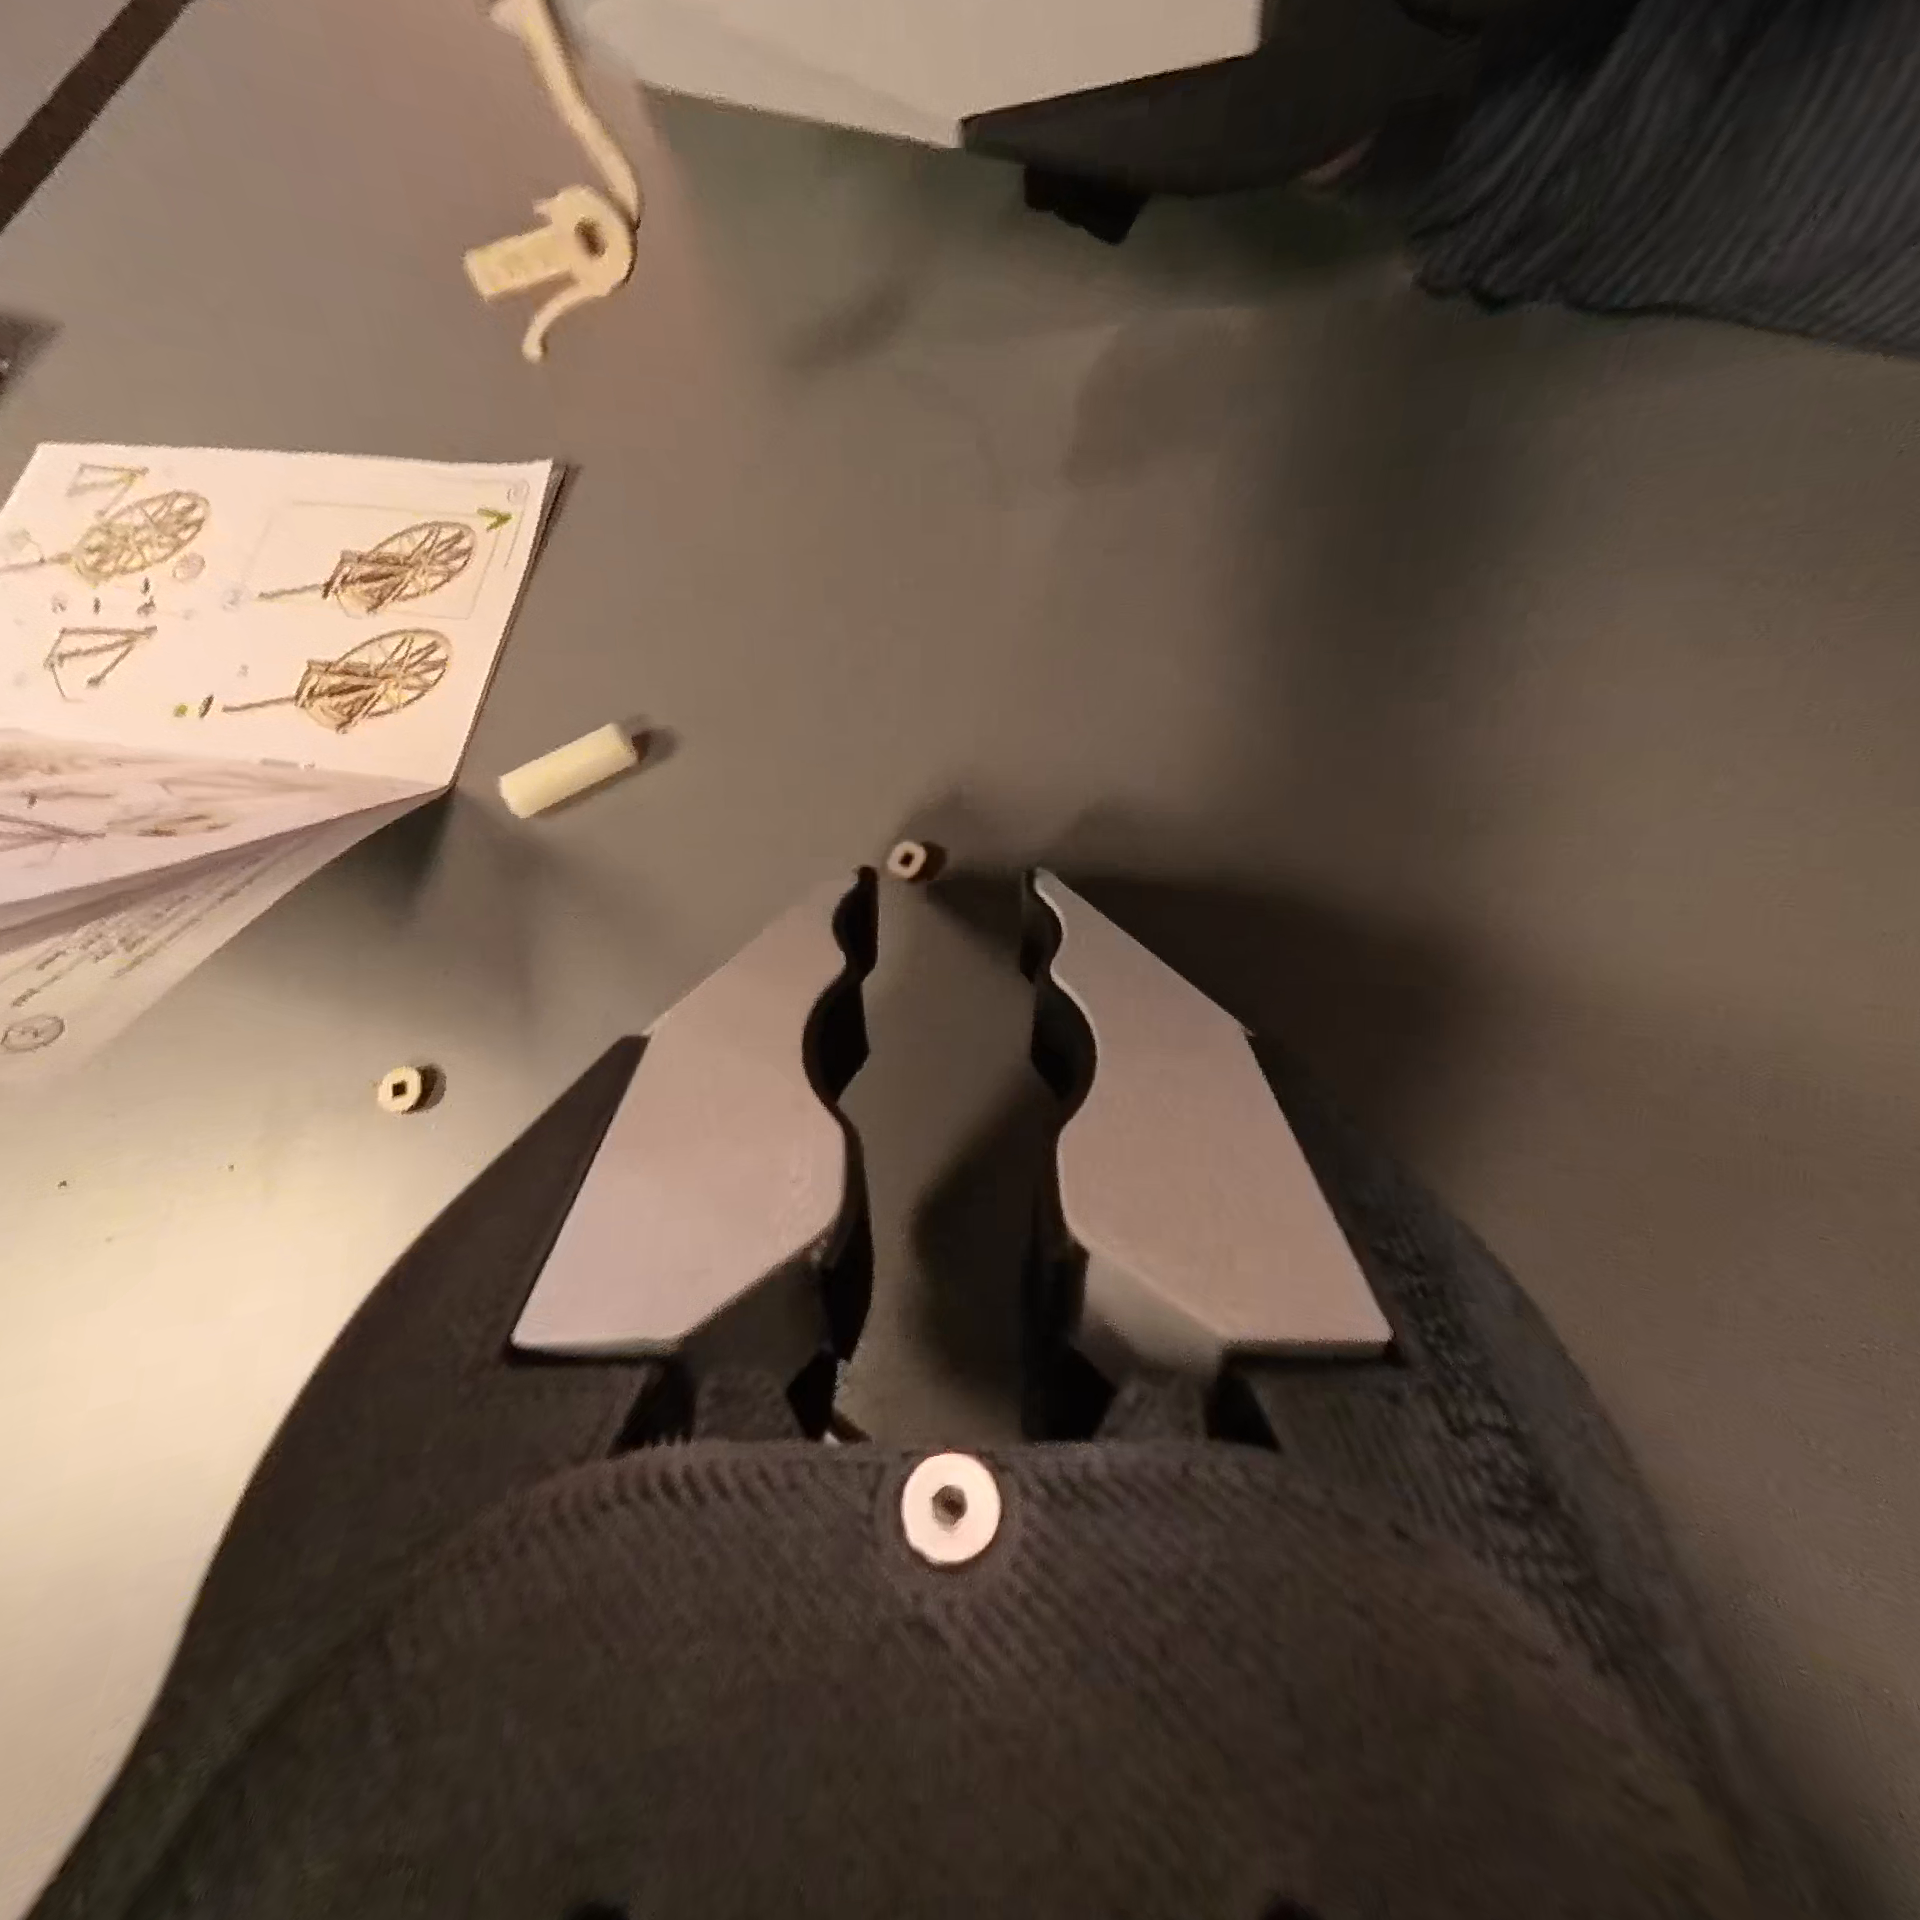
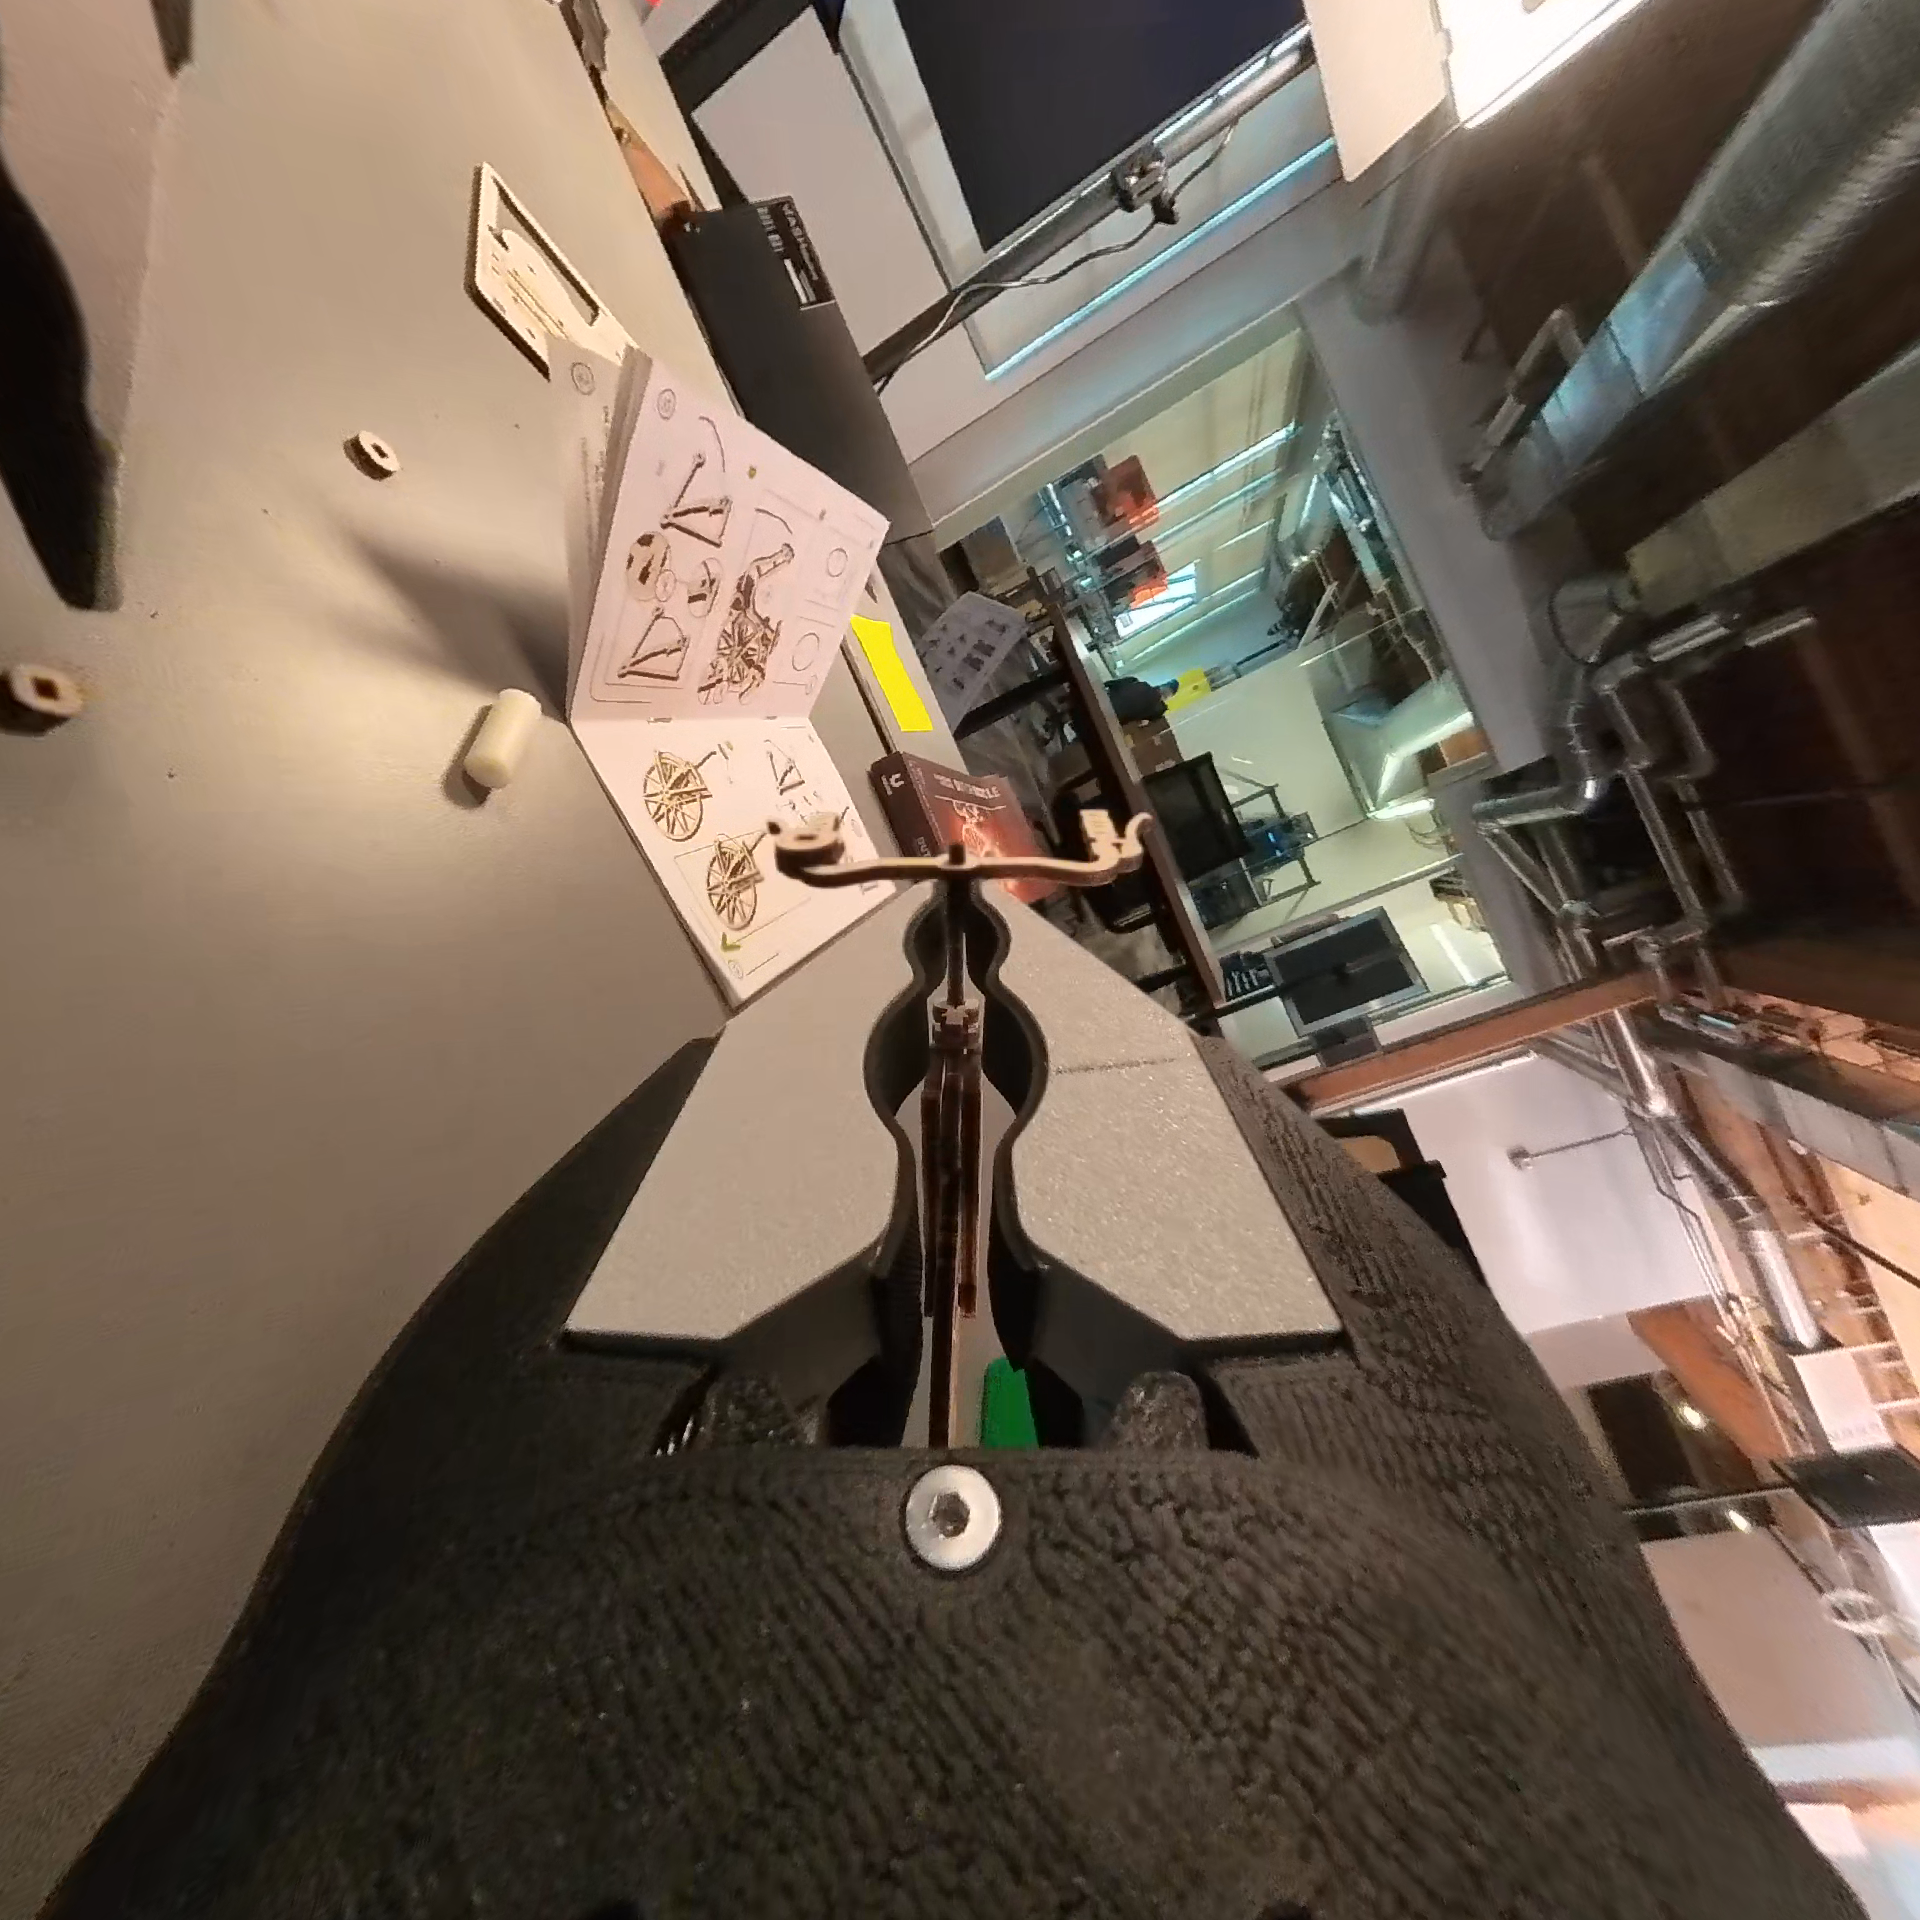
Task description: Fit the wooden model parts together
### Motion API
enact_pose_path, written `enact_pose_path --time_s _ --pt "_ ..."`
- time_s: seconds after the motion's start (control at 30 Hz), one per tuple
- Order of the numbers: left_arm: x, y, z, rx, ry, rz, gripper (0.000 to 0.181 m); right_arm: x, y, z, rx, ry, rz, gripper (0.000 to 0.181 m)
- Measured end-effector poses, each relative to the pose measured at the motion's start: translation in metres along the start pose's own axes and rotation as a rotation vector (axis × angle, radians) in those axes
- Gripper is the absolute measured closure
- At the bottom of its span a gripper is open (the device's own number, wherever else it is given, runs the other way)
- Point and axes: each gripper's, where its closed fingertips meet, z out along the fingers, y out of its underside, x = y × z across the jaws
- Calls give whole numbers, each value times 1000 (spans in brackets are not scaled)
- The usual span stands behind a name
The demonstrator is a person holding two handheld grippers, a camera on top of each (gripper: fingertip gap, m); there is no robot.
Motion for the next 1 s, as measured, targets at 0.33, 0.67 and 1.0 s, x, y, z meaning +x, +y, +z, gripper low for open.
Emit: enact_pose_path --time_s 0.33,0.67,1.0 --pt "-17 0 5 -70 -21 50 161 -5 -8 1 41 12 -36 181" --pt "-53 -65 -39 395 -22 -217 158 1 -40 -2 88 164 -454 181" --pt "-54 -115 -134 919 225 -514 141 5 -102 -22 263 187 -1238 181"
